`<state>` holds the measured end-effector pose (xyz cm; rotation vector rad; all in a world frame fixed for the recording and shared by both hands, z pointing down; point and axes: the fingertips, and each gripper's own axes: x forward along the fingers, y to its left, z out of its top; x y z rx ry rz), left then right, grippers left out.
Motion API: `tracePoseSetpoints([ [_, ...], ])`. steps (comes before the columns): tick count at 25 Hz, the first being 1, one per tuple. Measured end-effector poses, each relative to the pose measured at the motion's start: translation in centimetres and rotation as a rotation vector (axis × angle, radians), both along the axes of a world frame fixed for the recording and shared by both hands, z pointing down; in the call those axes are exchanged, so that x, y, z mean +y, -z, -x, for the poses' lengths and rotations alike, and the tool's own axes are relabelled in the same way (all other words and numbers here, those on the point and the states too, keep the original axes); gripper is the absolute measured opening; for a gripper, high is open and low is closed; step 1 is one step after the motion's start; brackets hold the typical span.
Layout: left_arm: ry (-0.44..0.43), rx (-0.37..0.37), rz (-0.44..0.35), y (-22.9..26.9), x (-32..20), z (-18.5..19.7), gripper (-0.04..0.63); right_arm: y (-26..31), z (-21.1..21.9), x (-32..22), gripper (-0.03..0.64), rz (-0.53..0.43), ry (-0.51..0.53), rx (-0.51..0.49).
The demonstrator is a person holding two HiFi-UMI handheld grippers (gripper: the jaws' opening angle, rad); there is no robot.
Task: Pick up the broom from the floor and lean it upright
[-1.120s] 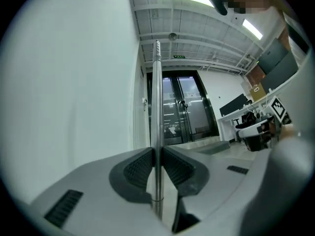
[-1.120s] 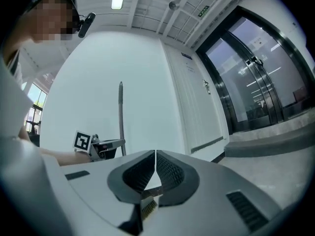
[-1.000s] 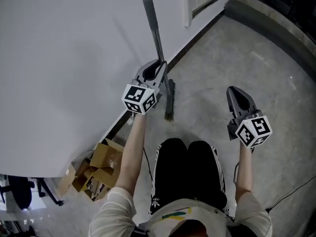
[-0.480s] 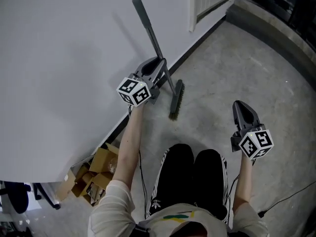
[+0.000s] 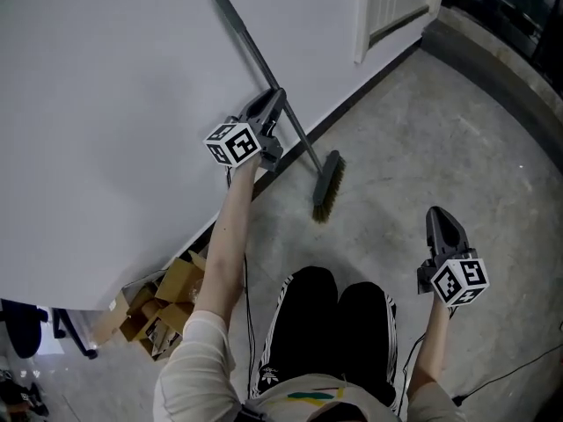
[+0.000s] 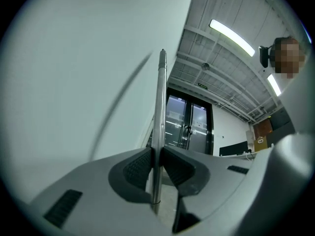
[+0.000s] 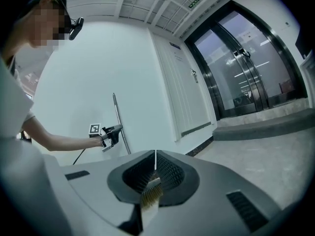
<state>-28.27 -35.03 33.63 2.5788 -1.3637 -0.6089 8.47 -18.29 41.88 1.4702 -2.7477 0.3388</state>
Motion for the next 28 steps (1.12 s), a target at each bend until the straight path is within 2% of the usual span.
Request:
tracePoseSetpoints([
  [5, 0.011, 0.074, 0.018, 0.0, -0.7, 0.8, 0.115, 0.4, -0.7, -0.2, 0.018, -0.016, -0.010, -0.016],
  [8, -0.037, 0.102, 0.033, 0.0, -0.9, 0.3, 0.117, 1.2, -1.0, 0.0, 0.018, -0.026, -0.008, -0.030],
  [11, -0.074, 0.115, 0.034, 0.3, -0.8, -0.2, 0.121, 1.4, -1.0, -0.1, 0.018, -0.025, 0.007, 0.003],
  [19, -0.148, 0.180, 0.041, -0.2, -0.4, 0.8, 0.126, 0.4, -0.1, 0.2, 0.018, -0.013, 0.009, 0.038],
  [23, -0.169, 0.215, 0.045, -0.4, -0.3, 1.9, 0.129, 0.4, 1.0, 0.2, 0.018, -0.035, 0.026, 0.094],
  [28, -0.230, 0.258, 0.049, -0.5, 0.0, 1.5, 0.130, 0.9, 1.7, 0.3, 0.018, -0.046, 0.043, 0.100],
])
